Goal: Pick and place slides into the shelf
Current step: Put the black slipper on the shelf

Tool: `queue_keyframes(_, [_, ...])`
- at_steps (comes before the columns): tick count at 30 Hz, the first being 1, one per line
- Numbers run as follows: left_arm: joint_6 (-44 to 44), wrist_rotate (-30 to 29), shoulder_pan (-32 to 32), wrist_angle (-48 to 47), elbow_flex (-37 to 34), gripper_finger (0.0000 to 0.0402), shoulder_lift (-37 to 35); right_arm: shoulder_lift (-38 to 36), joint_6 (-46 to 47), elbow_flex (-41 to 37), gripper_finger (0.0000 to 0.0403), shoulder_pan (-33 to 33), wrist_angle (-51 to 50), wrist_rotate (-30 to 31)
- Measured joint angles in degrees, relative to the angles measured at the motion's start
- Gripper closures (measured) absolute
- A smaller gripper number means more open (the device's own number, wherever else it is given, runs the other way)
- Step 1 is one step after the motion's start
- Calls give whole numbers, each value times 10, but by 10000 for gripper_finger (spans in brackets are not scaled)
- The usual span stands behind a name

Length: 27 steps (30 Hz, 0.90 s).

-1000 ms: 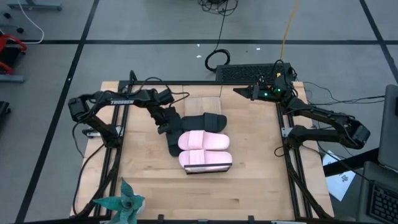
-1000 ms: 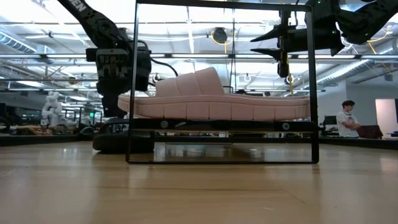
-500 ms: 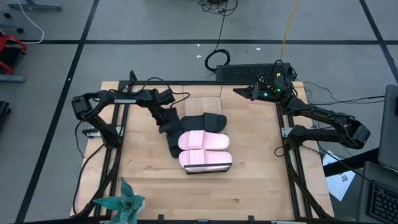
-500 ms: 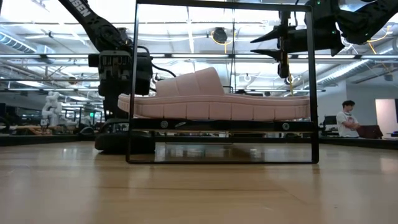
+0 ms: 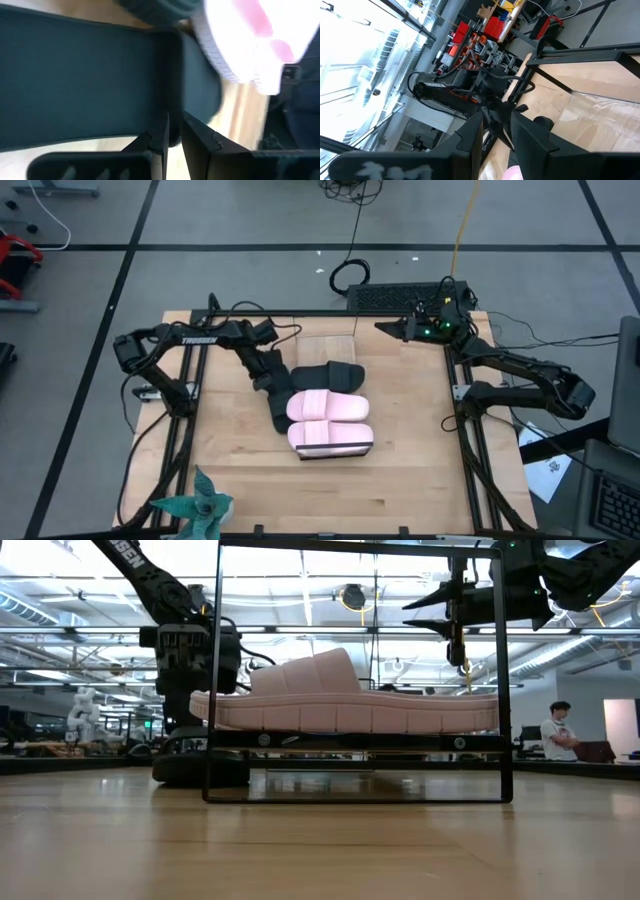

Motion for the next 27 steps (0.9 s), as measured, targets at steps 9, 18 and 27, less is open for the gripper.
queue_keyframes(9, [0,-10,-1,3,0,355,0,0,0,0,310,0,0,0])
queue_keyframes(18, [0,-14,-3,5,0,355,0,0,0,0,310,0,0,0])
queue_keyframes(27, [-1,-3,-3,14,1,355,0,0,0,0,310,0,0,0])
